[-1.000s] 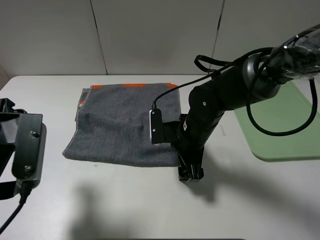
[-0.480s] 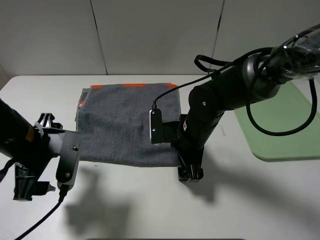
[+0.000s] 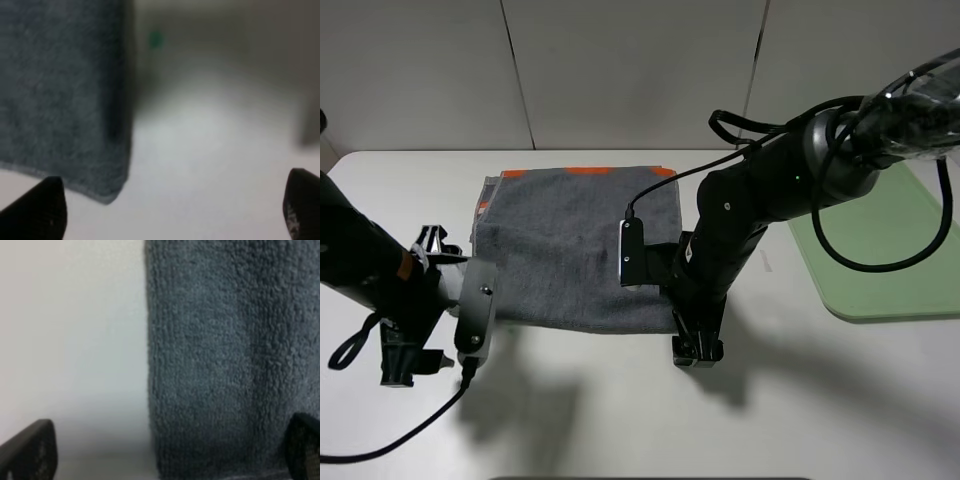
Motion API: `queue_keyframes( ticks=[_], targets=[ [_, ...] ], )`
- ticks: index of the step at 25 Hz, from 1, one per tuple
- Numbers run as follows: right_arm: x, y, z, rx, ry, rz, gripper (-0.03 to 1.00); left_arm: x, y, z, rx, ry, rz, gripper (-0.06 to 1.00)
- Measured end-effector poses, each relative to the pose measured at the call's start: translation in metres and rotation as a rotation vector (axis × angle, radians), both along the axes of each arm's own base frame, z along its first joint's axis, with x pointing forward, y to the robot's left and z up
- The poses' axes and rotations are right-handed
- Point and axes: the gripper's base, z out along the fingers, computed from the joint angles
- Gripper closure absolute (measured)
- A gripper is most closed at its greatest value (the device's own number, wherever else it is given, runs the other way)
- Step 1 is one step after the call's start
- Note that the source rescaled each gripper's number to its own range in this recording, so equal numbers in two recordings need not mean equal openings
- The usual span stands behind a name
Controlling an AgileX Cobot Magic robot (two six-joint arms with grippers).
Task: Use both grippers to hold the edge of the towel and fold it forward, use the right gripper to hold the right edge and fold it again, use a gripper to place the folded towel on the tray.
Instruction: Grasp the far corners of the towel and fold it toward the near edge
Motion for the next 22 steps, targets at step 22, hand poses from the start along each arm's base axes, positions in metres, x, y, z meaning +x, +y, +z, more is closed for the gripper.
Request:
queue_keyframes(
  ticks=[22],
  targets=[
    [-0.001, 0.002, -0.001, 0.023, 0.025, -0.045, -0.03, 0.037, -0.007, -0.034, -0.076, -0.018, 0.032, 0.25]
  ],
)
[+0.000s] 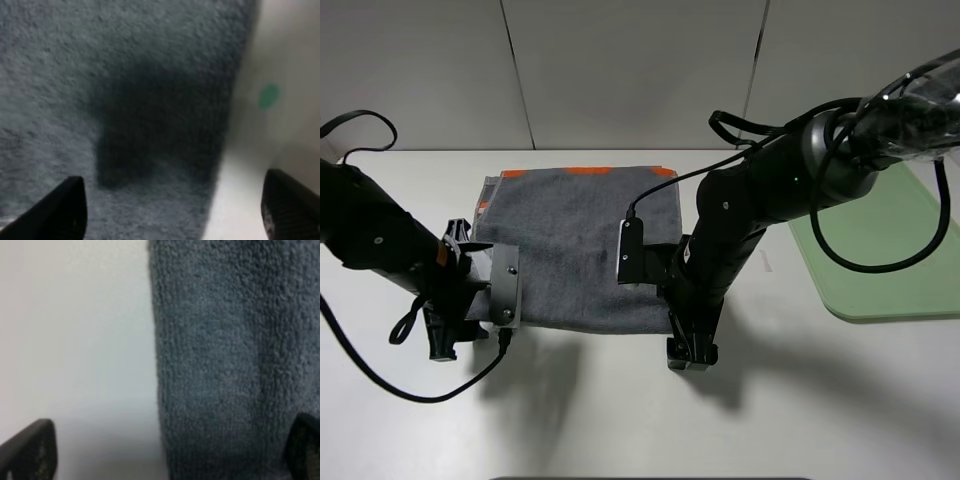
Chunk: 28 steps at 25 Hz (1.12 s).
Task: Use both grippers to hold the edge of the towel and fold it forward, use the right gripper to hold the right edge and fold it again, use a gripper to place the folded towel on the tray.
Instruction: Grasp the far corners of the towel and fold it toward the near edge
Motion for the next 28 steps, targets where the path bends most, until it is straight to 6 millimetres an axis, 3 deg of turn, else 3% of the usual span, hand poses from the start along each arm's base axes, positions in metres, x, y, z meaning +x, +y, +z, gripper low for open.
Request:
queue_keyframes(
  ticks=[13, 24, 28],
  targets=[
    [0.000, 0.000, 0.000, 0.002, -0.003, 0.021, -0.03, 0.008, 0.006, -0.003, -0.024, -0.012, 0.046, 0.27],
    [0.000, 0.000, -0.001, 0.002, -0.003, 0.023, -0.03, 0.010, 0.004, -0.014, -0.041, 0.010, 0.075, 0.50],
    [0.000, 0.000, -0.001, 0.002, -0.002, 0.022, -0.03, 0.010, 0.004, -0.016, -0.044, 0.011, 0.075, 0.66]
  ],
)
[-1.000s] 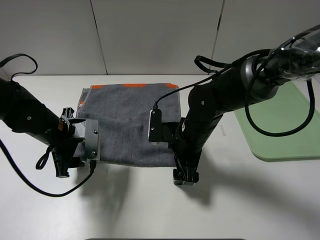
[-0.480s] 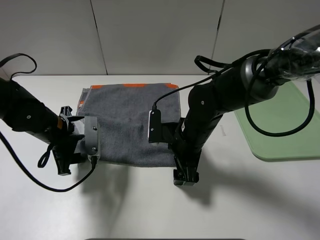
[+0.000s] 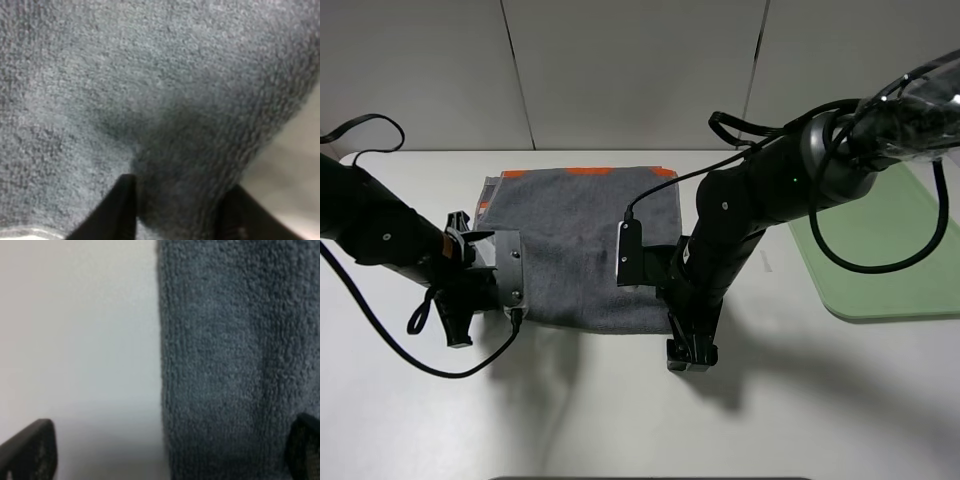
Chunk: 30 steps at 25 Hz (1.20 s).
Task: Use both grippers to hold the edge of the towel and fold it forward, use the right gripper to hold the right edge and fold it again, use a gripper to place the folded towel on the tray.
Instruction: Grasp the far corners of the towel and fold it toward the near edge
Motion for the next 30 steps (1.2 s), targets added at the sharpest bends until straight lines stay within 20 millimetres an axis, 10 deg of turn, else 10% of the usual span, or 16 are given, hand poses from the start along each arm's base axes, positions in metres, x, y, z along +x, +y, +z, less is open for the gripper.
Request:
queue_keyframes(
  ticks=[5, 16, 30],
  targets=[
    [-0.0001, 0.0000, 0.0000, 0.000, 0.001, 0.000, -0.03, 0.0002, -0.0004, -0.0016, -0.022, 0.008, 0.042, 0.92],
    [-0.0001, 0.0000, 0.0000, 0.000, 0.001, -0.001, -0.02, 0.0003, -0.0004, -0.0016, -0.031, 0.011, 0.064, 0.94],
    [0.0012, 0.0017, -0.0016, 0.009, -0.022, 0.007, 0.91, 0.0006, -0.0008, -0.0018, -0.035, 0.008, 0.062, 0.94]
  ],
)
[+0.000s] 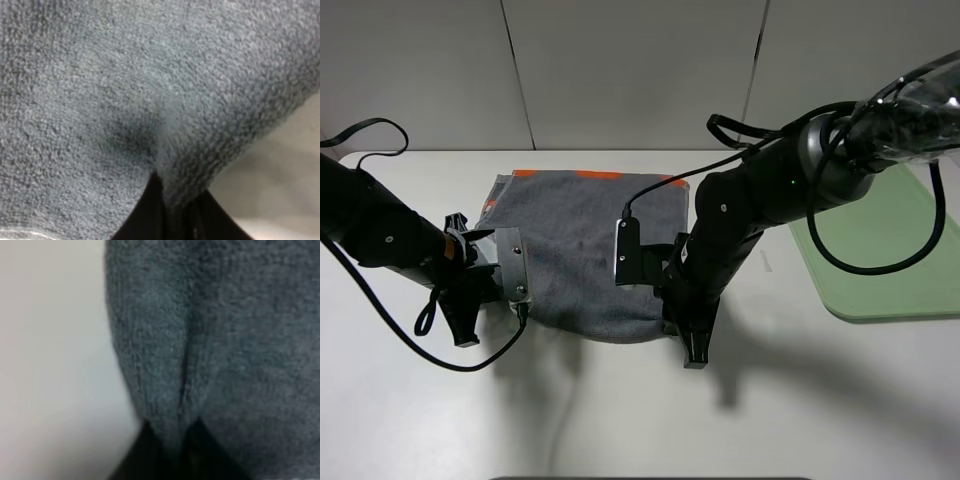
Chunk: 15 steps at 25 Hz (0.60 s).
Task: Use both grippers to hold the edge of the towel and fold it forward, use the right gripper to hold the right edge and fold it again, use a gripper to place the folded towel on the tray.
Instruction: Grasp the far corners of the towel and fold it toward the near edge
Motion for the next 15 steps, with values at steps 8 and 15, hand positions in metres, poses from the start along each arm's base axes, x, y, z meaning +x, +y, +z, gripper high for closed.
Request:
queue_keyframes(
  ticks=[8, 15],
  targets=[
    [-0.0001, 0.0000, 0.0000, 0.000, 0.001, 0.000, 0.97, -0.0001, 0.0001, -0.0001, 0.001, 0.001, 0.000, 0.94],
    [-0.0012, -0.0007, 0.0045, 0.001, 0.007, -0.010, 0.97, 0.0001, 0.0004, 0.0062, 0.000, -0.012, 0.002, 0.94]
  ],
)
